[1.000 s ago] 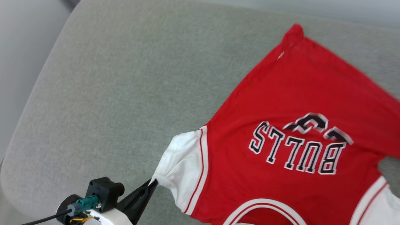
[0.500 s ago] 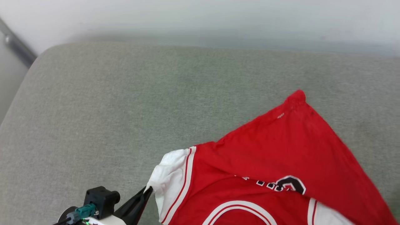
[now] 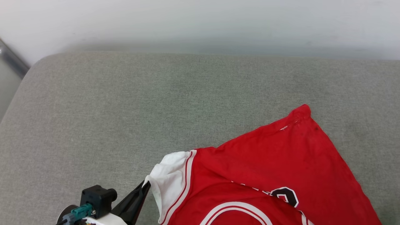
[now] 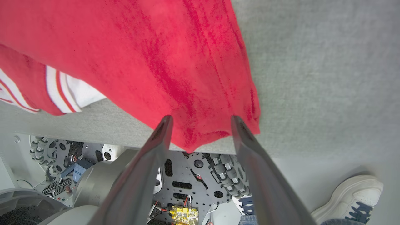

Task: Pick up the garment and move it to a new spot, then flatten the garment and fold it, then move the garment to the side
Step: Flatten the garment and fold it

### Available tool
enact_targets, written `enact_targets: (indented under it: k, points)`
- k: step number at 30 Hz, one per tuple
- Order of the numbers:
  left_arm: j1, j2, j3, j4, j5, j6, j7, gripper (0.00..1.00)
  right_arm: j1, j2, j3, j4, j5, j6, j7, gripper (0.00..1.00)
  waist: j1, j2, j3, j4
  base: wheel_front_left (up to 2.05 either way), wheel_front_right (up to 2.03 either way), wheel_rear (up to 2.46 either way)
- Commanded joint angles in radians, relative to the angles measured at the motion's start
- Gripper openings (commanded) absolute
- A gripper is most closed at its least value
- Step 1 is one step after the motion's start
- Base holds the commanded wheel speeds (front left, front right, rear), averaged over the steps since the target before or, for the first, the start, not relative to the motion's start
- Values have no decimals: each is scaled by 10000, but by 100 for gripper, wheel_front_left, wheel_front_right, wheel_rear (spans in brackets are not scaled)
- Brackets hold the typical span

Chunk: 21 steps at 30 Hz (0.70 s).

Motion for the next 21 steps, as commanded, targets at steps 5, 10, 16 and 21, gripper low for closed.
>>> enact_targets:
  k: [5,10,16,21]
  points:
    - [-275,99,-13,-251,125,-18,81,0,-913,-1005,382,-525,455,-4,-18,100,2,0,206,248,0,0,0]
    - [-507,-36,-84,-534,233,-2,140,0,-2380,-1412,570,-1066,814,-4,298,100,2,0,550,615,0,0,0]
    - [-964,-209,-262,-817,457,-111,276,0,-4582,-1572,1175,-554,505,-4,730,100,2,0,1127,1235,0,0,0]
    - [-1301,-336,-377,-1035,622,-159,364,0,-6074,-1550,1711,329,-170,-4,1017,100,2,0,1712,1784,0,0,0]
